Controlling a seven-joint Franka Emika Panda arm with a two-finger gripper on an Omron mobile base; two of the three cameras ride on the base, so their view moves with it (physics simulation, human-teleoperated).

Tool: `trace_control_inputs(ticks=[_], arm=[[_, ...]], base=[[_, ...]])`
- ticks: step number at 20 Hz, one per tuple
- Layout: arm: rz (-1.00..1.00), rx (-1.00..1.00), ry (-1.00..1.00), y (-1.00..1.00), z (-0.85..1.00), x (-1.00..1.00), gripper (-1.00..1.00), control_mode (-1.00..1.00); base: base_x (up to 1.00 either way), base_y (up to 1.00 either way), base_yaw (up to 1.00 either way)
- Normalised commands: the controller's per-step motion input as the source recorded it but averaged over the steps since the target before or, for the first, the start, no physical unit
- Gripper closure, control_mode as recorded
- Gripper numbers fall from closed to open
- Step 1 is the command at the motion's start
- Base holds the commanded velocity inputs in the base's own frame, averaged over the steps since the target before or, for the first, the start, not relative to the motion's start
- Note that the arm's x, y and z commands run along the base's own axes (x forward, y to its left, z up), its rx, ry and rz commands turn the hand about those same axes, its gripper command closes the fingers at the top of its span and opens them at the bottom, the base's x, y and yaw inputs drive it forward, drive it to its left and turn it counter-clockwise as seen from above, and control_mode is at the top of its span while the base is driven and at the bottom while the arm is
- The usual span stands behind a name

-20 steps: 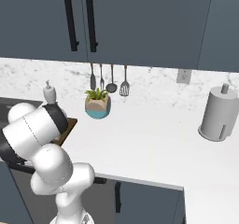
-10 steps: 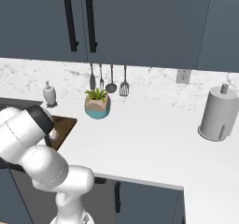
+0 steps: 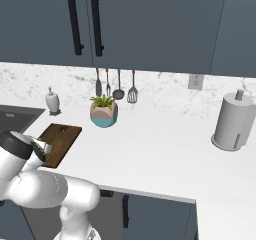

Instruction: Pick up the sponge from the counter and clean the cutting board by briefly scrubbing or pressing down on the cutting board. Once finished, release the sponge.

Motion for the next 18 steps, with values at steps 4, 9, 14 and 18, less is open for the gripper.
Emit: trace_control_inputs(ticks=[4, 9, 14, 18], arm=[[-0.03, 0.03, -0.02, 0.0, 0.0, 0.03, 1.0, -1.0], [0.0, 0.01, -0.02, 0.0, 0.0, 0.23, 1.0, -1.0], [0.0, 0.02, 0.0, 0.0, 0.0, 0.38, 1.0, -1.0], [0.0, 0.0, 0.0, -0.15, -0.05, 0.46, 1.0, -1.0]], base=[[0.0, 0.0, 0.0], [0.0, 0.0, 0.0], [0.0, 0.0, 0.0], [0.0, 0.0, 0.0]])
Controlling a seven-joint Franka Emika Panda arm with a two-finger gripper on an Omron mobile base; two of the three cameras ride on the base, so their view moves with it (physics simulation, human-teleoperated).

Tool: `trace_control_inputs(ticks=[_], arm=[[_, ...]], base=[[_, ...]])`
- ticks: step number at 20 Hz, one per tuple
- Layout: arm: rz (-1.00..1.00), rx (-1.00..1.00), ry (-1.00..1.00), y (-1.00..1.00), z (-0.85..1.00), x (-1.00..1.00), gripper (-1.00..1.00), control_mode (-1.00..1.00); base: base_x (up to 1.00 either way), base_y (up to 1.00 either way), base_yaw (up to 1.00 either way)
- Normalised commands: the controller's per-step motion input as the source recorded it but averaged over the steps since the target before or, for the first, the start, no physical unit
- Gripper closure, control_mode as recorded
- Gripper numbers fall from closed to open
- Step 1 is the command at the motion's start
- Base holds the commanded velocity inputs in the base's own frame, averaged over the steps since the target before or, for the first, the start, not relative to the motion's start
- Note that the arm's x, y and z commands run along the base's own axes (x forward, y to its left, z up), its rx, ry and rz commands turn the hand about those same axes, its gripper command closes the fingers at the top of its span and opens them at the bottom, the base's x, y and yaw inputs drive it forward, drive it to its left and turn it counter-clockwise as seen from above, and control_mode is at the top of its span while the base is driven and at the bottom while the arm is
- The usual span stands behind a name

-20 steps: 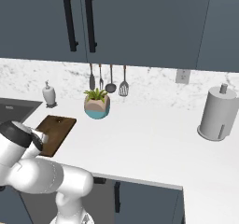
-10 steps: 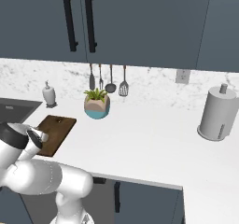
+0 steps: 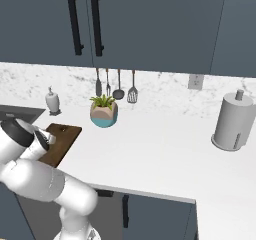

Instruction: Pick up the sponge from the counter and clean the cutting board by briefly scrubbing or pressing down on the cutting board. Once finished, release the sponge.

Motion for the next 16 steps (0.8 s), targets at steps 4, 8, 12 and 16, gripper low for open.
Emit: trace_control_inputs(ticks=[4, 8, 12, 16], arm=[[0.0, 0.0, 0.0, -0.18, -0.17, 0.56, 1.0, -1.0], [0.0, 0.0, 0.0, -0.08, -0.2, 0.61, 1.0, -1.0], [0.0, 0.0, 0.0, 0.0, -0.14, 0.62, 1.0, -1.0], [0.0, 0.01, -0.01, 0.0, -0.03, 0.15, 1.0, -1.0]], base=[[0.0, 0.0, 0.0], [0.0, 0.0, 0.0], [0.0, 0.0, 0.0], [0.0, 0.0, 0.0]])
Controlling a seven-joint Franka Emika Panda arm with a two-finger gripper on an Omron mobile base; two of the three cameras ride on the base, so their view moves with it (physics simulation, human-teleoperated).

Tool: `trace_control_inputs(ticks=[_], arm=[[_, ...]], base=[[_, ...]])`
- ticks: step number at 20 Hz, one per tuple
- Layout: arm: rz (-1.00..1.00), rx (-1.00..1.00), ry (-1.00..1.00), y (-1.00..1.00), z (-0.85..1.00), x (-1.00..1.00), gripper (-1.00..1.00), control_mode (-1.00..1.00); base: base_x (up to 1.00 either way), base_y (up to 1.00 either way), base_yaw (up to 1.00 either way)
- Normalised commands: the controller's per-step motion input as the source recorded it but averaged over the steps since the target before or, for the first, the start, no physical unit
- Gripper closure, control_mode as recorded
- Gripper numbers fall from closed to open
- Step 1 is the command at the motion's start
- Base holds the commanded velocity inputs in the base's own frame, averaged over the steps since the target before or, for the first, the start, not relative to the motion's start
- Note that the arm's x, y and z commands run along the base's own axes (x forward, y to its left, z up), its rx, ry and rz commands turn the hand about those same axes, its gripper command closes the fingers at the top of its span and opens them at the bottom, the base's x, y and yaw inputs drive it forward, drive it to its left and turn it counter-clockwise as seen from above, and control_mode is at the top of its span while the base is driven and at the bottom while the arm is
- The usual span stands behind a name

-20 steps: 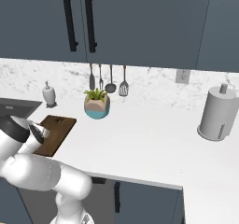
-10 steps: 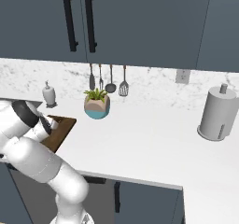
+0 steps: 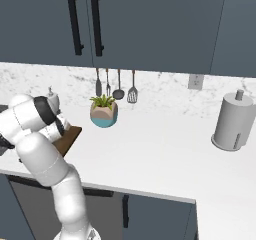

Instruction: Pick up the sponge from the counter and clean the cutting board by briefly scrubbing or pressing down on the cutting board. Once finished, release the sponge.

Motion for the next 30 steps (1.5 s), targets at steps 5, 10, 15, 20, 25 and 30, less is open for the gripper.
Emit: trace_control_inputs(ticks=[5, 10, 15, 20, 25, 30], arm=[[-0.01, 0.0, -0.01, -0.14, 0.04, -0.58, 1.0, -1.0], [0.0, 0.02, -0.01, -0.7, 0.77, -0.12, 1.0, -1.0], [0.0, 0.12, 0.11, -0.77, 1.0, 0.35, 1.0, -1.0], [0.0, 0.1, 0.22, -0.88, 1.0, 0.33, 1.0, -1.0], [0.07, -0.02, 0.37, -0.93, 0.99, 0.27, 1.0, -1.0], [0.21, -0.19, 0.41, -0.9, 0.57, 0.08, 1.0, -1.0]], base=[[0.0, 0.0, 0.0], [0.0, 0.0, 0.0], [0.0, 0.0, 0.0], [0.0, 0.0, 0.0], [0.0, 0.0, 0.0], [0.0, 0.0, 0.0]])
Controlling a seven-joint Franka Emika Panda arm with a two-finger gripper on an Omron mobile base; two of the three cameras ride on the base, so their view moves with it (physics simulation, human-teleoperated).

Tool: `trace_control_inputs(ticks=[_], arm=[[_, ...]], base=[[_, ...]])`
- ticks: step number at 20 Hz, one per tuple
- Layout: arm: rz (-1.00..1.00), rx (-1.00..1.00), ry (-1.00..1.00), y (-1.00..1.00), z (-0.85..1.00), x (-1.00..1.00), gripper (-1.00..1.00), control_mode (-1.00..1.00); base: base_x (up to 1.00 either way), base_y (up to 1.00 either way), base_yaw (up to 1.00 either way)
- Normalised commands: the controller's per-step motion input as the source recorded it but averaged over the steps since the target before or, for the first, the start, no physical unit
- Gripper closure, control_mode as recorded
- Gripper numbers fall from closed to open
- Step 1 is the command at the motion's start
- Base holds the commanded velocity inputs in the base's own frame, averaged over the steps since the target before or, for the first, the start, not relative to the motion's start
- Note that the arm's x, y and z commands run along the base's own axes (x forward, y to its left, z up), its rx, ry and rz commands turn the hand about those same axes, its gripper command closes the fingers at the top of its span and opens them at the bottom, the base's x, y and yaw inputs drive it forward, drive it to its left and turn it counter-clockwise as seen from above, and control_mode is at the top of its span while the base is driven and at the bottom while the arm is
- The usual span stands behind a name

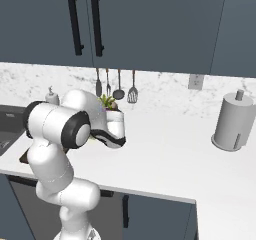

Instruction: Pick up the sponge from the counter and clean the cutting board by briefly scrubbing or pressing down on the cutting board. Once finished, release the sponge.

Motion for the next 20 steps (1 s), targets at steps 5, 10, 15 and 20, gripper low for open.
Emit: trace_control_inputs(ticks=[5, 10, 15, 20], arm=[[0.26, -0.24, 0.31, -0.56, -0.01, 0.02, 1.0, -1.0], [0.13, -0.23, 0.14, -0.13, -0.24, 0.21, 1.0, -1.0], [0.07, -0.11, 0.04, -0.03, -0.19, 0.09, 1.0, -1.0], [0.02, -0.01, 0.02, 0.0, -0.08, 0.05, -1.0, -1.0]], base=[[0.0, 0.0, 0.0], [0.0, 0.0, 0.0], [0.0, 0.0, 0.0], [0.0, 0.0, 0.0]])
